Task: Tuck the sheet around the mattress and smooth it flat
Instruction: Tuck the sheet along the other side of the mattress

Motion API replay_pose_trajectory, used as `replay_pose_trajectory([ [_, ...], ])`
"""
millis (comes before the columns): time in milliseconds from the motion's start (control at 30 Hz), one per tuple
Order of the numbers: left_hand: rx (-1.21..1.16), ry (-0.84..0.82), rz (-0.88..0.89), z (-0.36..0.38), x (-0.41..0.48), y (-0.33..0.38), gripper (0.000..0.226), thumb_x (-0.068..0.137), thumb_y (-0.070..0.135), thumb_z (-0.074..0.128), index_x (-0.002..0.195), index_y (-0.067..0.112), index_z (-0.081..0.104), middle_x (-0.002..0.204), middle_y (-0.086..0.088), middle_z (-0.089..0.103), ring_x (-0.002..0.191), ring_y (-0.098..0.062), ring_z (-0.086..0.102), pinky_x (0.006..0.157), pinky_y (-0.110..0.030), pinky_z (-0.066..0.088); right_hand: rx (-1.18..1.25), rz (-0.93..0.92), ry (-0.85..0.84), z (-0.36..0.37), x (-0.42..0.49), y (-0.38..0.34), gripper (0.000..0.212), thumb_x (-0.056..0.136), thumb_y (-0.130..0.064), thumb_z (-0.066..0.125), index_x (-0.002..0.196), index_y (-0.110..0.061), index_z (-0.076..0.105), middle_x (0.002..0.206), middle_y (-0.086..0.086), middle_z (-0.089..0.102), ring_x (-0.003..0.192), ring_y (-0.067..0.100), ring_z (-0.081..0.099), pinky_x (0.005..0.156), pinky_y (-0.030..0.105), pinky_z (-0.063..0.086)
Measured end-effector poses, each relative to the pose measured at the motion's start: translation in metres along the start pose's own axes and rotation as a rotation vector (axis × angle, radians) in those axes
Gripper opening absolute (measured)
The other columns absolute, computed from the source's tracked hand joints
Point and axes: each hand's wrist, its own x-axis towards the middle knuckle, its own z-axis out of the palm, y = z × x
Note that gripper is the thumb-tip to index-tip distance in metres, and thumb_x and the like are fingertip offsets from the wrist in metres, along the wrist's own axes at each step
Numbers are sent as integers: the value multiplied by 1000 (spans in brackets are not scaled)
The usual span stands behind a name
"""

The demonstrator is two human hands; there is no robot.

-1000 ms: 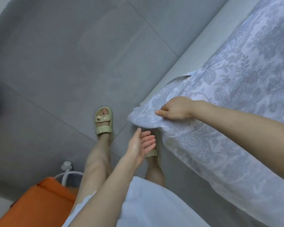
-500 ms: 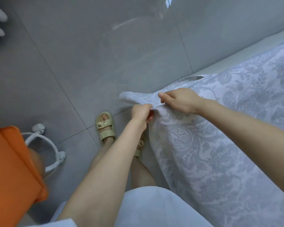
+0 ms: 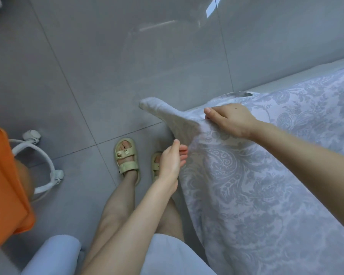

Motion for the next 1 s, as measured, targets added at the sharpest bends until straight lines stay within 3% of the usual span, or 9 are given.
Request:
replay_pose_trajectory([
  [67, -58, -39, -16, 1, -2, -6, 44, 102, 31, 32, 115, 0, 60, 115, -15, 62, 101, -21, 59, 96, -31, 46, 7, -1, 20, 2, -3, 0, 58, 100, -49, 20, 95, -13, 65, 97, 10, 68, 98, 30, 58, 79, 34, 39],
  [200, -188, -78, -3, 5, -1, -10, 46, 103, 32, 30, 125, -1, 54, 124, -17, 59, 105, -21, 58, 97, -31, 46, 109, 86, -113, -6, 12, -7, 58, 99, -52, 18, 93, -19, 65, 104, 6, 66, 105, 26, 55, 91, 35, 38],
  [300, -222, -62, 32, 6, -1, -11, 47, 102, 33, 31, 127, 0, 53, 126, -17, 58, 108, -22, 58, 98, -32, 45, 83, 96, -234, -10, 18, -12, 65, 98, -56, 15, 110, -17, 66, 122, 8, 62, 118, 26, 50, 101, 34, 34],
  [633, -168, -20, 92, 5, -4, -19, 46, 103, 34, 30, 127, 2, 52, 129, -15, 56, 113, -22, 56, 104, -36, 43, -266, 26, -354, -9, 11, -33, 75, 95, -61, 10, 133, -12, 51, 137, 16, 51, 128, 33, 43, 102, 36, 33],
  [733, -142, 10, 104, 1, -7, -21, 47, 102, 36, 28, 128, 6, 53, 131, -11, 55, 119, -22, 53, 102, -36, 39, -184, 107, -416, -17, 8, -41, 82, 90, -69, 10, 137, -13, 47, 142, 11, 47, 131, 30, 41, 107, 38, 30],
  [800, -190, 0, 110, 2, -15, -22, 48, 102, 40, 27, 129, 11, 53, 131, -7, 56, 121, -21, 52, 99, -35, 36, -13, 151, -477, -30, -6, -43, 84, 86, -75, 12, 129, -17, 55, 133, 5, 56, 123, 24, 51, 105, 36, 36],
  [867, -285, -65, 119, 9, -27, -24, 50, 100, 46, 26, 129, 17, 54, 131, -5, 57, 119, -19, 54, 104, -38, 35, 82, 158, -502, -47, -30, -41, 80, 84, -77, 13, 96, -21, 69, 100, -2, 70, 94, 18, 65, 84, 29, 46],
  [933, -384, -183, 160, 21, -40, -24, 52, 99, 51, 24, 132, 21, 52, 132, -6, 58, 119, -21, 54, 106, -40, 37, 113, 134, -507, -62, -55, -38, 82, 78, -79, 12, 75, -18, 67, 77, -4, 67, 73, 13, 63, 72, 26, 44],
  [1000, -422, -322, 222, 36, -50, -23, 55, 98, 54, 21, 136, 25, 47, 134, -6, 56, 123, -21, 52, 107, -39, 38, 129, 99, -487, -74, -76, -32, 89, 69, -82, 12, 71, -10, 64, 73, -3, 63, 68, 11, 58, 74, 27, 45],
])
